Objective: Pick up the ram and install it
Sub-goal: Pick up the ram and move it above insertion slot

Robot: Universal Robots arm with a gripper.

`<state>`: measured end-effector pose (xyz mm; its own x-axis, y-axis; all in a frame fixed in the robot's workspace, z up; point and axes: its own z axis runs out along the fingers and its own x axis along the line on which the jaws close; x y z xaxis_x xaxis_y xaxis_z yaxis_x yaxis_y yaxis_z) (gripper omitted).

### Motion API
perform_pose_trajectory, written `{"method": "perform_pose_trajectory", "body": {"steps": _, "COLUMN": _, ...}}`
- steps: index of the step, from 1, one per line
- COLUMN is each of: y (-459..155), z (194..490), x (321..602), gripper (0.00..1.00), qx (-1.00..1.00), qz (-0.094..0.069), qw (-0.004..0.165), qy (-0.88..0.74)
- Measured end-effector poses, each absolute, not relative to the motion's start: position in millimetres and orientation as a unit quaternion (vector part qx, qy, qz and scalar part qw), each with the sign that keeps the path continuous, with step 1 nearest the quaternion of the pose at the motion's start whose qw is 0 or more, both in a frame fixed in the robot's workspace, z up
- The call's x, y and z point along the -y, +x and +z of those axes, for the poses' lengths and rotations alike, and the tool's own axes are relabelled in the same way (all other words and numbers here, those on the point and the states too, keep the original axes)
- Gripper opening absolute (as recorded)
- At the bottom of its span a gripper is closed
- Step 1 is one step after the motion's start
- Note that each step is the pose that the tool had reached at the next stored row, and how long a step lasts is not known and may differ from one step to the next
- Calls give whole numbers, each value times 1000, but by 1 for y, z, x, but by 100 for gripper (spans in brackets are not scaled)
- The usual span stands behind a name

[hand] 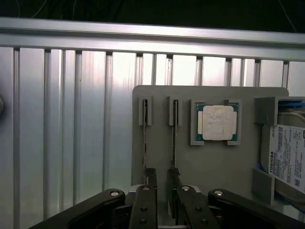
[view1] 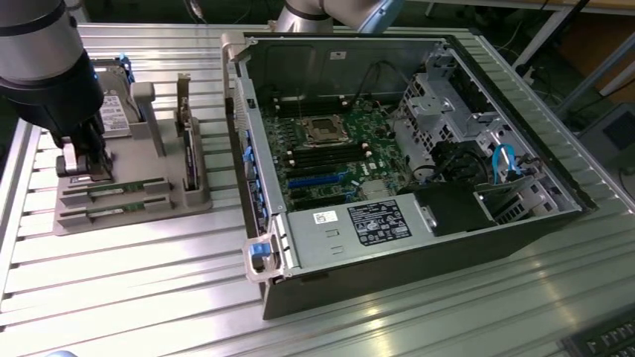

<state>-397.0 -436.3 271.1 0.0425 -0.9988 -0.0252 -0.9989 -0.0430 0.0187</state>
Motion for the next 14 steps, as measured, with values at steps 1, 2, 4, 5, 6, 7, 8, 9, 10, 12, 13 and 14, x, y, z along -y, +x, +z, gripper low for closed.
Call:
{"method": "perform_pose_trajectory", "body": {"steps": 1, "y": -397, "z": 270, "x": 437, "gripper": 24, "qx": -692, "qz": 16, "qw": 2, "qy": -722}}
{"method": "perform_pose_trajectory", "body": {"steps": 2, "y": -397, "z": 268, "x": 438, "gripper": 24, "qx": -692, "qz": 16, "qw": 2, "qy": -722}}
{"method": "perform_pose_trajectory", "body": {"steps": 4, "y": -397, "z": 265, "x": 439, "gripper": 24, "qx": -691, "qz": 16, "qw": 2, "qy": -722}}
{"method": "perform_pose_trajectory", "body": {"steps": 5, "y": -397, "z": 263, "x": 440, "gripper": 24, "qx": -691, "qz": 16, "qw": 2, "qy": -722}}
{"method": "perform_pose_trajectory", "body": {"steps": 6, "y": -397, "z": 261, "x": 442, "gripper": 24, "qx": -691, "qz": 16, "qw": 2, "qy": -722}}
{"method": "perform_pose_trajectory", "body": {"steps": 7, "y": -397, "z": 259, "x": 444, "gripper": 24, "qx": -691, "qz": 16, "qw": 2, "qy": -723}}
{"method": "perform_pose_trajectory", "body": {"steps": 8, "y": -397, "z": 257, "x": 446, "gripper": 24, "qx": -691, "qz": 16, "qw": 2, "qy": -723}}
{"method": "perform_pose_trajectory", "body": {"steps": 9, "y": -397, "z": 256, "x": 447, "gripper": 24, "qx": -690, "qz": 16, "qw": 2, "qy": -723}}
{"method": "perform_pose_trajectory", "body": {"steps": 10, "y": -397, "z": 254, "x": 448, "gripper": 24, "qx": -690, "qz": 16, "qw": 2, "qy": -724}}
{"method": "perform_pose_trajectory", "body": {"steps": 12, "y": -397, "z": 253, "x": 449, "gripper": 24, "qx": -689, "qz": 16, "qw": 2, "qy": -724}}
{"method": "perform_pose_trajectory", "body": {"steps": 13, "y": -397, "z": 253, "x": 449, "gripper": 24, "qx": -689, "qz": 16, "qw": 2, "qy": -724}}
{"method": "perform_pose_trajectory", "body": {"steps": 14, "y": -397, "z": 253, "x": 449, "gripper": 24, "qx": -689, "qz": 16, "qw": 2, "qy": -724}}
